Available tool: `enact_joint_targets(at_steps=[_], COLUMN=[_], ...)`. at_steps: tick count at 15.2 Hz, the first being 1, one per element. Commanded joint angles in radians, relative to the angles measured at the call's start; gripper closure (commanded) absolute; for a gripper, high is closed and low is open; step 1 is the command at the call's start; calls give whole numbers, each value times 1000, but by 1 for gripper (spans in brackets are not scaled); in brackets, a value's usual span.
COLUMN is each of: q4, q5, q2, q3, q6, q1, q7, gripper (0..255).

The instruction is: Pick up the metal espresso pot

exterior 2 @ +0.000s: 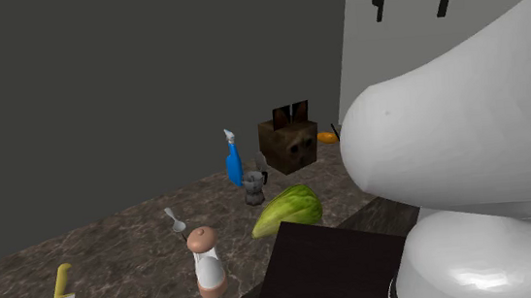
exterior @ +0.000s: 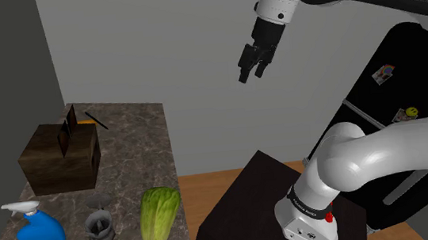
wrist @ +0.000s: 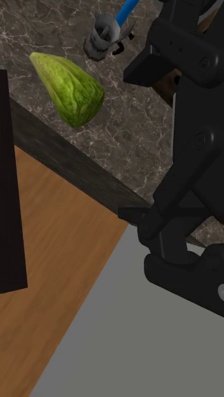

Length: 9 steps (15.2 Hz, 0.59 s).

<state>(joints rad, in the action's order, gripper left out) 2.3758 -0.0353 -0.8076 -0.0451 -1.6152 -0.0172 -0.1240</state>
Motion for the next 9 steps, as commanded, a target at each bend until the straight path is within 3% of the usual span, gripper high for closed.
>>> enact_joint_targets(at_steps=[1, 9], q4=[0, 108], q5=[0, -69], q2=[0, 119], q3=[0, -124], q6=[0, -227], q1=[0, 47], q7=[0, -103], gripper=[0, 0])
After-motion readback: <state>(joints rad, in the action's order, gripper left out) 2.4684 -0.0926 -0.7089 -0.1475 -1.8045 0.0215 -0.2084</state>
